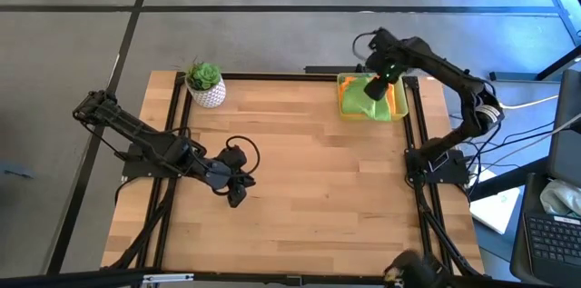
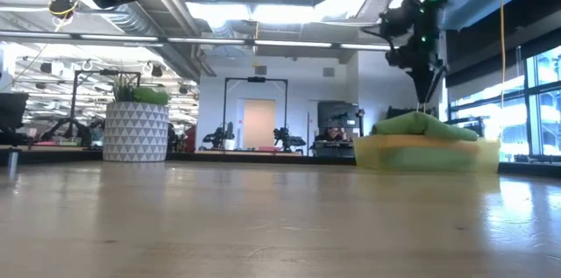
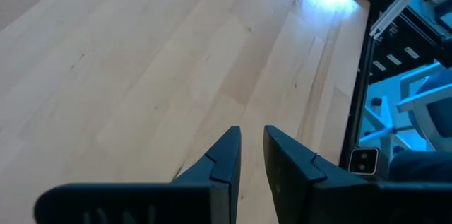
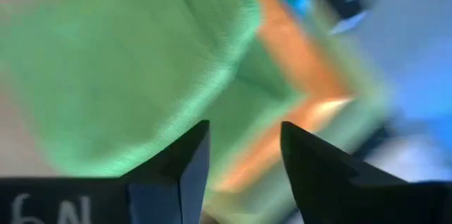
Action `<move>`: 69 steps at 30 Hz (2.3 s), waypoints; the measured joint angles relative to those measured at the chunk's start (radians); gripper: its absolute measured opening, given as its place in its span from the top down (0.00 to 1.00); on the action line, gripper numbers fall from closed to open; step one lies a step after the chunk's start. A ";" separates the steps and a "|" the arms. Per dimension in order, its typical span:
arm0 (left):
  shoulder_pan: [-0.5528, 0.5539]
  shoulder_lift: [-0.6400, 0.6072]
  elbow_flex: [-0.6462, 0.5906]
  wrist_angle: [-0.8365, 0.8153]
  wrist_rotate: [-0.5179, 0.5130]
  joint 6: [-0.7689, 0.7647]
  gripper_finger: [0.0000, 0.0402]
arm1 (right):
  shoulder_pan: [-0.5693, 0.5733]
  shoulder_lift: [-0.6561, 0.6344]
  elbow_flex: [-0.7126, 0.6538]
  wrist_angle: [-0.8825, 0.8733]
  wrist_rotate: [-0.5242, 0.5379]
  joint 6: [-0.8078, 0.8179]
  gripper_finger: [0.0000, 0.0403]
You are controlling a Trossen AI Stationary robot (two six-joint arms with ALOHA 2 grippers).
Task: Fold microfiber towels
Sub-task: Put the folded green microfiber towel into the bin
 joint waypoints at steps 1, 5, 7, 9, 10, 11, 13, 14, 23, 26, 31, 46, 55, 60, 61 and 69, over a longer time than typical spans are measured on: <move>0.000 0.000 0.000 0.000 0.006 0.000 0.86 | -0.042 0.006 -0.005 0.003 -0.107 0.064 0.57; 0.000 0.000 0.000 0.000 0.037 -0.002 0.86 | -0.189 0.038 -0.015 -0.014 -0.355 0.213 0.58; 0.000 0.000 0.000 0.000 0.051 -0.002 0.86 | -0.232 0.041 -0.006 -0.032 -0.356 0.220 0.58; 0.000 0.000 0.000 0.000 0.054 -0.003 0.86 | -0.253 0.041 -0.005 -0.045 -0.356 0.219 0.58; 0.000 0.000 0.000 0.000 0.055 -0.003 0.86 | -0.255 0.041 -0.005 -0.048 -0.359 0.218 0.58; 0.000 0.000 0.000 0.000 0.055 -0.003 0.86 | -0.253 0.041 -0.005 -0.049 -0.356 0.219 0.58; 0.000 0.000 0.000 0.000 0.055 -0.003 0.86 | -0.238 0.046 -0.011 -0.048 -0.326 0.220 0.58; 0.000 0.000 0.000 0.000 0.055 -0.003 0.86 | -0.230 0.055 -0.014 -0.052 -0.305 0.220 0.58; 0.000 0.000 0.000 0.001 0.067 -0.032 0.86 | -0.190 0.184 -0.016 -0.035 -0.241 0.269 0.58; 0.000 0.000 0.000 0.002 0.070 -0.042 0.86 | -0.190 0.224 -0.016 -0.029 -0.235 0.269 0.58; 0.000 0.000 0.000 0.005 0.077 -0.079 0.86 | -0.190 0.282 -0.016 -0.029 -0.195 0.231 0.58; 0.000 0.000 0.000 0.031 0.078 -0.086 0.86 | -0.190 0.296 0.050 -0.024 -0.066 0.098 0.98; 0.000 0.000 0.000 0.030 0.078 -0.086 0.86 | -0.191 0.295 0.144 -0.046 -0.008 0.060 0.97; 0.000 0.000 0.000 0.030 0.073 -0.086 0.86 | -0.199 0.295 0.125 -0.124 -0.084 0.096 0.91; 0.000 0.000 0.000 0.030 0.070 -0.086 0.86 | -0.201 0.295 0.122 -0.144 -0.084 0.110 0.88; 0.000 0.000 0.000 0.030 0.067 -0.080 0.86 | -0.200 0.295 0.246 -0.259 -0.069 0.134 0.63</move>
